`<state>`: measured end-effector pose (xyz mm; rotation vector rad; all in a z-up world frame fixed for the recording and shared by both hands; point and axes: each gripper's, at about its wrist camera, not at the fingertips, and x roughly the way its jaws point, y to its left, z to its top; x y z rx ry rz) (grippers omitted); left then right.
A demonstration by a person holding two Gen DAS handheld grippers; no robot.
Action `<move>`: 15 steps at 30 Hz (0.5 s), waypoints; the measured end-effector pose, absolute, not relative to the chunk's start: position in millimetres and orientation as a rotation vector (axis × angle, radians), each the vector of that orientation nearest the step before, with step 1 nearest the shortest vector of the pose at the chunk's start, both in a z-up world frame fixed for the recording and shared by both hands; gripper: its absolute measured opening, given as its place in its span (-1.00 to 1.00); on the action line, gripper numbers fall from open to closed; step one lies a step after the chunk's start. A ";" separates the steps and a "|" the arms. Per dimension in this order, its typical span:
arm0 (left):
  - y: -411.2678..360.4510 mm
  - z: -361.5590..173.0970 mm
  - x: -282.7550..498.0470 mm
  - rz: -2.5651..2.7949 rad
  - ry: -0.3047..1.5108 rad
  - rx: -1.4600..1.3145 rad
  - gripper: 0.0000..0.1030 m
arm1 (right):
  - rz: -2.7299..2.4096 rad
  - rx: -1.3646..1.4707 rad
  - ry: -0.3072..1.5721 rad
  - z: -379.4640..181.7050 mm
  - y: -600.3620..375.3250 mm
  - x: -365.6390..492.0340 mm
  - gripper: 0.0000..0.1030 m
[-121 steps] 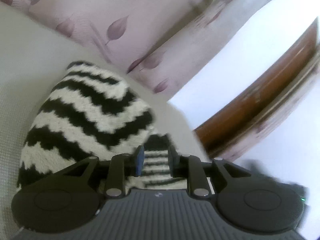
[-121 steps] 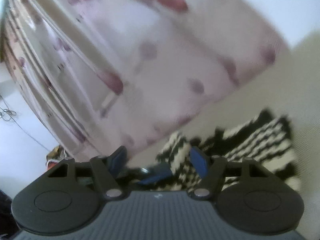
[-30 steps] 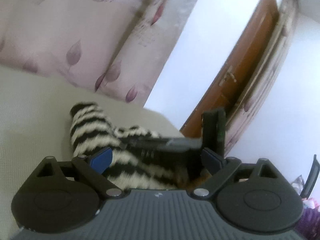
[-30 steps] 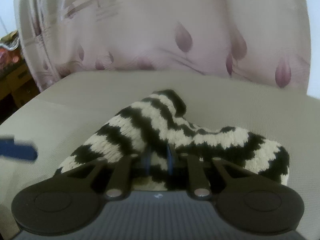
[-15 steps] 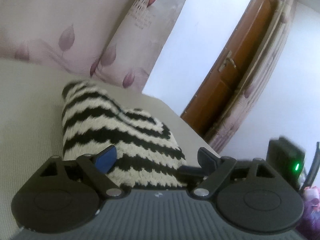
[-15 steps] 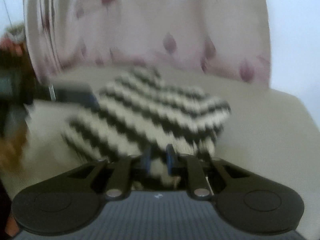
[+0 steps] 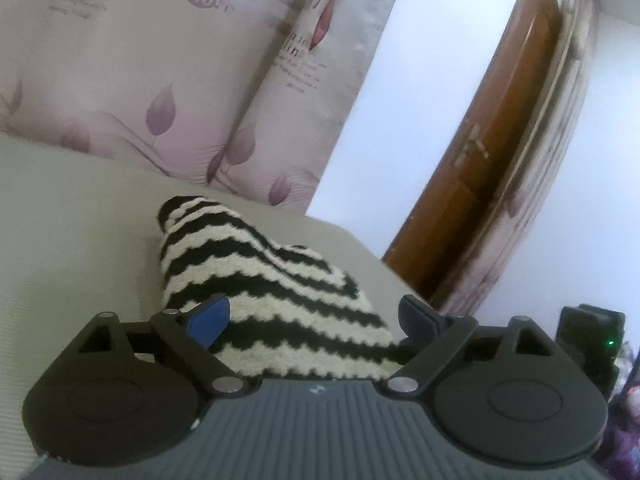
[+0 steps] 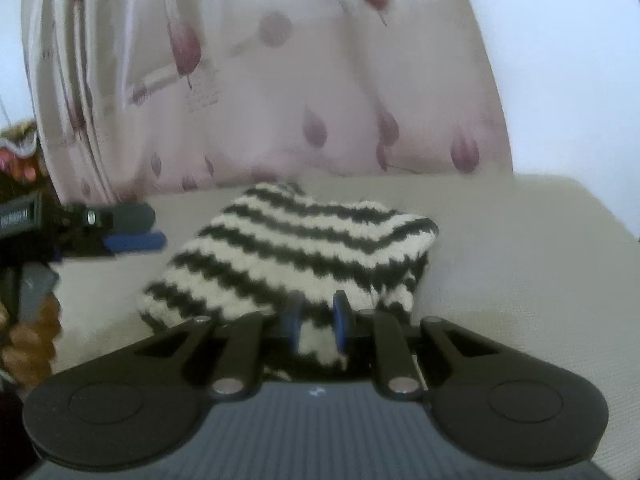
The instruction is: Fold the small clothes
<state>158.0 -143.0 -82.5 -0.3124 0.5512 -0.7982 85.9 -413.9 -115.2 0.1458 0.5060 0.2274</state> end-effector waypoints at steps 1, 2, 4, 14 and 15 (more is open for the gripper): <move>-144.2 -86.1 158.4 -0.791 0.576 -0.303 0.70 | 0.215 0.135 0.530 -119.8 -413.1 87.0 -0.70; -146.1 -91.7 157.9 -0.781 0.604 -0.291 0.60 | 0.198 0.120 0.557 -126.5 -412.1 88.1 -0.70; -151.0 -105.1 157.2 -0.757 0.649 -0.243 0.45 | 0.192 0.112 0.560 -137.9 -412.9 84.2 -0.70; -154.6 -99.5 148.1 -0.685 0.614 -0.142 0.65 | 0.188 0.191 0.496 -150.2 -420.3 73.3 -0.69; -155.0 -97.4 146.3 -0.668 0.611 -0.130 0.73 | 0.188 0.208 0.488 -151.7 -421.4 72.4 -0.69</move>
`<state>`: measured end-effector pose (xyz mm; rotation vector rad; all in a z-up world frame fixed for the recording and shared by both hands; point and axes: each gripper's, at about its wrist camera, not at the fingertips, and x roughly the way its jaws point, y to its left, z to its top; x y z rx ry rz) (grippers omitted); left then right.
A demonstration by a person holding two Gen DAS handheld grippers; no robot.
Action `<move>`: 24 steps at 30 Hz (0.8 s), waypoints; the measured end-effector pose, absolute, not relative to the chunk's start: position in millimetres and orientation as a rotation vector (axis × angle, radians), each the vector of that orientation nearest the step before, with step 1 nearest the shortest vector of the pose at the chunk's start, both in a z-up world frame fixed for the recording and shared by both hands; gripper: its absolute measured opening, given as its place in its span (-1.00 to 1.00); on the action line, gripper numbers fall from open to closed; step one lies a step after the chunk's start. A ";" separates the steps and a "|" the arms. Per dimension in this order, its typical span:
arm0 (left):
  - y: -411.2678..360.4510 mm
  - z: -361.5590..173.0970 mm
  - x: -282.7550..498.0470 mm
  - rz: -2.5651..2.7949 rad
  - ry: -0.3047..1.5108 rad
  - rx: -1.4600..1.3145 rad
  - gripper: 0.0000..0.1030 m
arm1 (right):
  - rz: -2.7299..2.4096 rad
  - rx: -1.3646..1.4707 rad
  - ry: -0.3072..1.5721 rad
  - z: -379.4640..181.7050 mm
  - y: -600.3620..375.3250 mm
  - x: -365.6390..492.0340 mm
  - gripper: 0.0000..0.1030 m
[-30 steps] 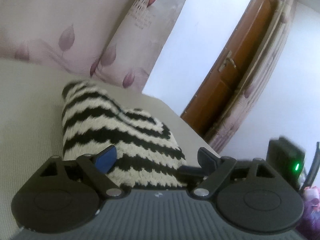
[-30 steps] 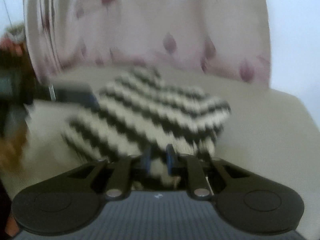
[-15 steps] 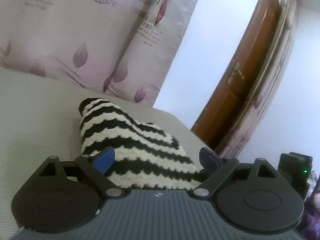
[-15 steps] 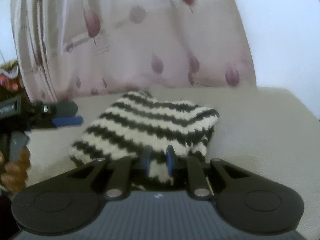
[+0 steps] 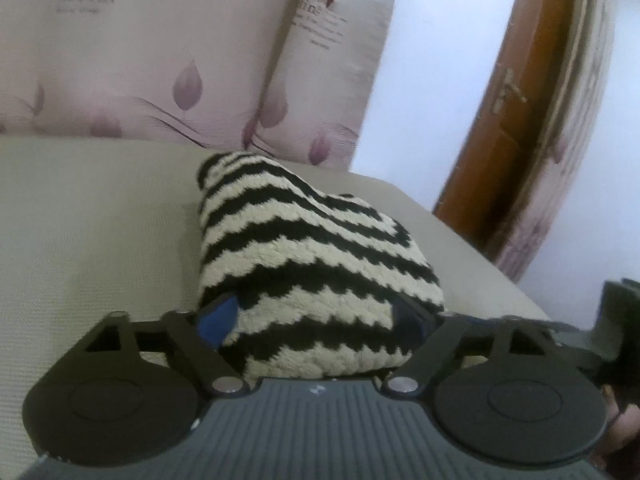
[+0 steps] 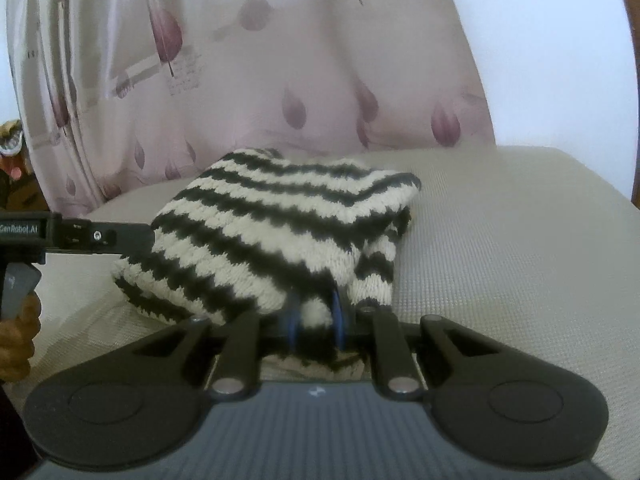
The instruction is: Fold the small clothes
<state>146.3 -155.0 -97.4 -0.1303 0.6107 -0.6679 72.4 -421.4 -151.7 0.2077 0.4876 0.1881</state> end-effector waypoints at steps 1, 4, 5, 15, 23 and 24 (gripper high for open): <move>-155.8 -95.2 145.1 -0.654 0.608 -0.117 0.75 | 0.188 0.226 0.482 -152.1 -422.8 71.7 -0.69; -156.7 -89.2 141.9 -0.627 0.600 -0.085 0.81 | 0.181 0.281 0.463 -149.4 -426.9 66.6 -0.66; -157.9 -87.3 141.0 -0.615 0.595 -0.064 0.86 | 0.170 0.299 0.454 -145.8 -428.3 65.1 -0.65; -180.0 -70.5 128.5 -0.561 0.504 0.123 1.00 | 0.142 0.412 0.349 -118.8 -440.9 64.2 0.75; -190.2 -72.3 142.0 -0.544 0.517 0.168 1.00 | 0.134 0.507 0.438 -137.6 -450.6 98.1 0.75; -191.0 -72.4 144.6 -0.542 0.521 0.171 1.00 | 0.130 0.514 0.449 -140.6 -451.2 102.3 0.75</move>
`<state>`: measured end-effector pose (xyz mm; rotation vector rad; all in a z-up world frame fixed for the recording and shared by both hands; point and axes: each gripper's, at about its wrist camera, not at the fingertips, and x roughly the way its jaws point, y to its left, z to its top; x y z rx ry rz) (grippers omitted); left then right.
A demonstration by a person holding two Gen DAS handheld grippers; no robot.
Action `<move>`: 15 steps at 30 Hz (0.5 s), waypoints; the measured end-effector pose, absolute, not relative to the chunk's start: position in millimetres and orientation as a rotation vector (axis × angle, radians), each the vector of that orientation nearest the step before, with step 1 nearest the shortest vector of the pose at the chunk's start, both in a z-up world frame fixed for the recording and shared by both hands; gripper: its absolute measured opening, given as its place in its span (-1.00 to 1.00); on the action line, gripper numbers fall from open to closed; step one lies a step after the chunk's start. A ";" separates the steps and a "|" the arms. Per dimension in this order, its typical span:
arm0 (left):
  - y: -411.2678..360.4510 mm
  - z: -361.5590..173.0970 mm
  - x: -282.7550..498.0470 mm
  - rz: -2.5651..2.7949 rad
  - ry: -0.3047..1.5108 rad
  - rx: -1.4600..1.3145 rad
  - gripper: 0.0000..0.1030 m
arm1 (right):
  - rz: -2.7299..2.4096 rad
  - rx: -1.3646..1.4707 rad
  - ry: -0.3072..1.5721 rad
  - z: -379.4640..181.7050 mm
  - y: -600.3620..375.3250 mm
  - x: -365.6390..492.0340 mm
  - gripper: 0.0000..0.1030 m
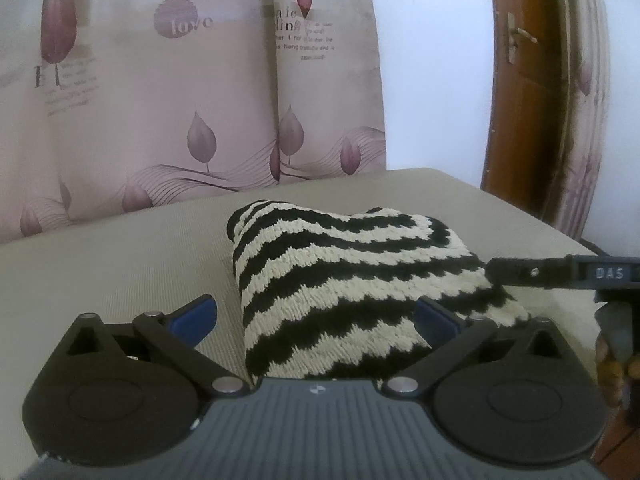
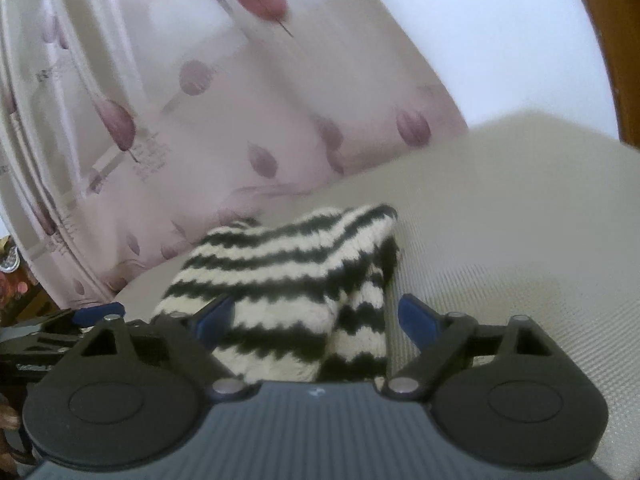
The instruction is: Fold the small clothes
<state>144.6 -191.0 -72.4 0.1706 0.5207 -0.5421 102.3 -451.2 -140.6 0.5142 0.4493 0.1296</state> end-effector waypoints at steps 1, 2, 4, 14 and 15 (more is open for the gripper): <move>-192.2 -72.7 148.4 -0.541 0.526 0.172 1.00 | 0.126 0.520 0.464 -143.7 -451.8 106.5 0.75; -192.9 -73.2 151.5 -0.542 0.531 0.174 1.00 | 0.127 0.529 0.480 -146.9 -453.1 111.1 0.75; -194.1 -74.0 158.5 -0.538 0.538 0.178 1.00 | 0.134 0.554 0.498 -153.0 -455.6 117.3 0.75; -190.5 -82.3 203.4 -0.524 0.603 0.123 1.00 | 0.198 0.642 0.579 -167.3 -464.3 140.0 0.75; -190.1 -83.6 207.7 -0.529 0.615 0.115 1.00 | 0.208 0.650 0.582 -168.2 -465.0 141.6 0.75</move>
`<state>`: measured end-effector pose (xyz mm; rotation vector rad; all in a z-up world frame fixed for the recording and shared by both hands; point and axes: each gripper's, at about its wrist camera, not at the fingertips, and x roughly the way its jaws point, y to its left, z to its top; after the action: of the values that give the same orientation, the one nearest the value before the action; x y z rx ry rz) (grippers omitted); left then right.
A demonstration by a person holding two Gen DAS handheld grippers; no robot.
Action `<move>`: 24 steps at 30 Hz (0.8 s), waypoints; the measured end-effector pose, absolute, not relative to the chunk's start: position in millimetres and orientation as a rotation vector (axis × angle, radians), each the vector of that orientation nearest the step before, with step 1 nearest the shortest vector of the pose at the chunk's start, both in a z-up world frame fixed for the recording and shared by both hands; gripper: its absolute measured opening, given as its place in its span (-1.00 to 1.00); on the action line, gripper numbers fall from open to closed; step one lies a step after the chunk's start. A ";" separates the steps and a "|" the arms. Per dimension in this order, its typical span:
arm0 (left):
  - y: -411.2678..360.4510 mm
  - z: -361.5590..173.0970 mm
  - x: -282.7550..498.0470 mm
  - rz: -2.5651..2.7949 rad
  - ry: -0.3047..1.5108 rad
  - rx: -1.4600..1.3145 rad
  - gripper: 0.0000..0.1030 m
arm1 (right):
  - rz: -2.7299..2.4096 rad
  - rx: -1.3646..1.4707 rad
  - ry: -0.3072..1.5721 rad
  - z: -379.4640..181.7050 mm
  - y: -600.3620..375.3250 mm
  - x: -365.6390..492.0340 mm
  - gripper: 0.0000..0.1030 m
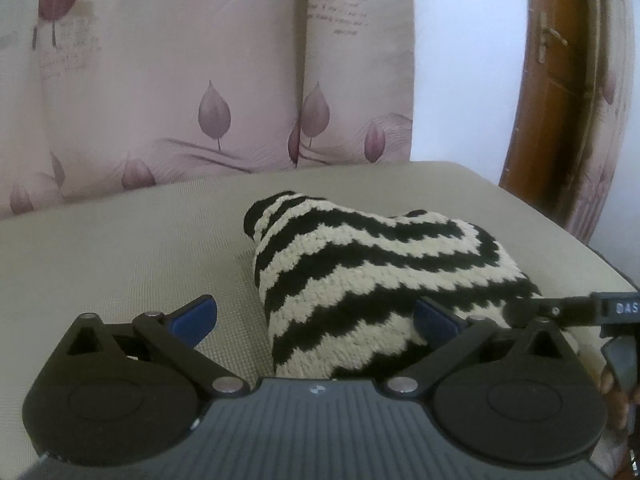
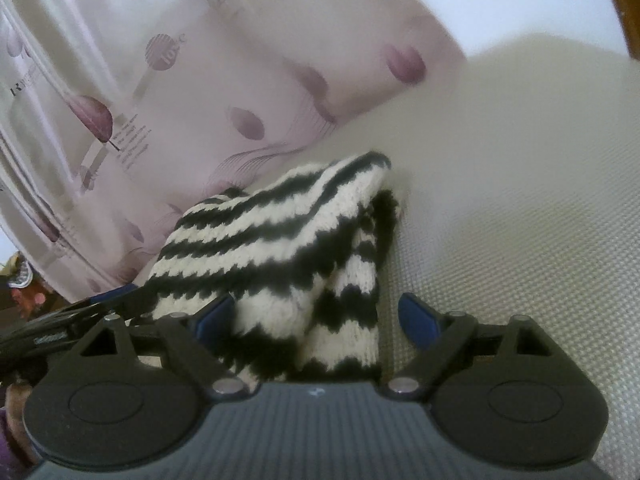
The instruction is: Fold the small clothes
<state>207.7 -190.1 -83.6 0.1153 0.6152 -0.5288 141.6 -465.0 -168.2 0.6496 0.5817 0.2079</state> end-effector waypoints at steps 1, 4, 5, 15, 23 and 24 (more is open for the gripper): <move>-189.5 -85.1 212.0 -0.532 0.624 0.106 1.00 | 0.215 0.657 0.585 -168.8 -465.9 142.9 0.75; -190.4 -88.5 219.3 -0.541 0.639 0.096 1.00 | 0.234 0.671 0.589 -169.3 -467.9 146.8 0.75; -191.4 -89.7 221.2 -0.546 0.640 0.097 1.00 | 0.242 0.675 0.591 -169.7 -467.9 148.6 0.75; -189.5 -104.6 248.4 -0.641 0.739 0.006 1.00 | 0.305 0.703 0.614 -171.4 -469.7 162.2 0.75; -191.2 -112.3 261.9 -0.672 0.790 -0.030 1.00 | 0.306 0.706 0.614 -171.8 -469.4 163.7 0.76; -191.9 -112.4 262.1 -0.673 0.791 -0.026 1.00 | 0.304 0.707 0.613 -171.8 -469.1 163.5 0.76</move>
<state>262.1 -191.9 -112.4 -0.0259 0.7906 -0.6726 163.5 -469.1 -171.8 0.7071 0.6132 0.3044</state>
